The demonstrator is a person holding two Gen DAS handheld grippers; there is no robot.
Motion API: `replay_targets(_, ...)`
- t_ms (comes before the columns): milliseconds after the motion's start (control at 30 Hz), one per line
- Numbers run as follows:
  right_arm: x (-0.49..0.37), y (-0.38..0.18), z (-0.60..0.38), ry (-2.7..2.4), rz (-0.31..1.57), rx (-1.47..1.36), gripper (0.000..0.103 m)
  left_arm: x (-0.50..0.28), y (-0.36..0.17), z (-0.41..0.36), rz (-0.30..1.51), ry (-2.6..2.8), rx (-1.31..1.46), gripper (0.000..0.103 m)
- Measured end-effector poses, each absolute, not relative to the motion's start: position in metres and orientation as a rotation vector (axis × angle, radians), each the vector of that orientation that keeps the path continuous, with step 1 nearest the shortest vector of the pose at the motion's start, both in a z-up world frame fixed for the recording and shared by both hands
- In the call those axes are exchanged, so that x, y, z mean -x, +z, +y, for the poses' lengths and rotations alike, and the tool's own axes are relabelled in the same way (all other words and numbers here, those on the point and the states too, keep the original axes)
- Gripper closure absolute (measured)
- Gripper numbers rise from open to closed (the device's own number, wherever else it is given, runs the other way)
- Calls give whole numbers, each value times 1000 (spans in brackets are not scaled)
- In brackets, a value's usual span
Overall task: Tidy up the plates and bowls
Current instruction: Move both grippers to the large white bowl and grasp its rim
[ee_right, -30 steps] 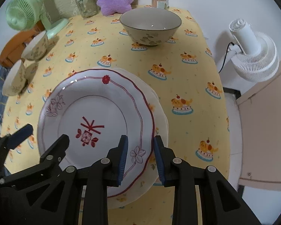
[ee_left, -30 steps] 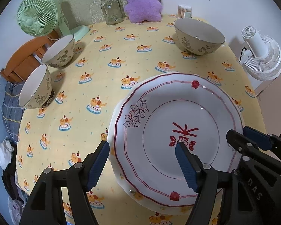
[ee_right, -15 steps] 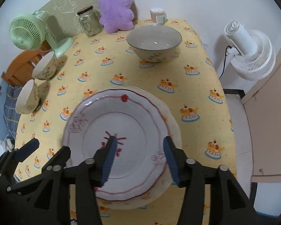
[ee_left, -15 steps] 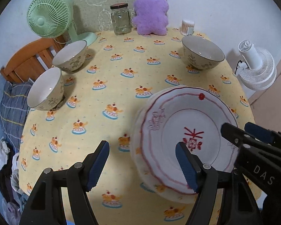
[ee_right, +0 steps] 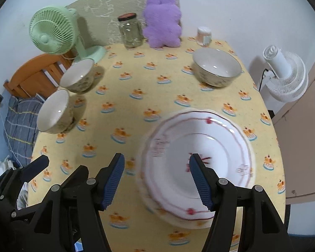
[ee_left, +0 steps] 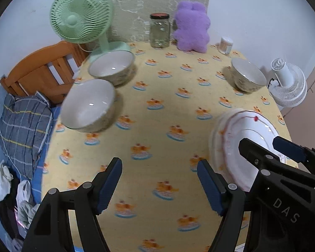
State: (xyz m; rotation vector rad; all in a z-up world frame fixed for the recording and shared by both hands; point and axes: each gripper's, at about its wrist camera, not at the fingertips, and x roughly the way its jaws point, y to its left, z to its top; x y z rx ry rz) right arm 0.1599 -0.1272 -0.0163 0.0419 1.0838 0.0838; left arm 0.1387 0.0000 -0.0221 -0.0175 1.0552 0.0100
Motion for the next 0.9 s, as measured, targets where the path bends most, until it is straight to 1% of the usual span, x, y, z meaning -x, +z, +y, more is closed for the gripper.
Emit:
replay_targets(467,-175,-12,-21,38,1052,-67,35,-159,-22,101,1023,23,-27,27)
replay_targets(900,-247,-32,42,51,1041,-17,35,-221,-41,159,991,122,-28,28)
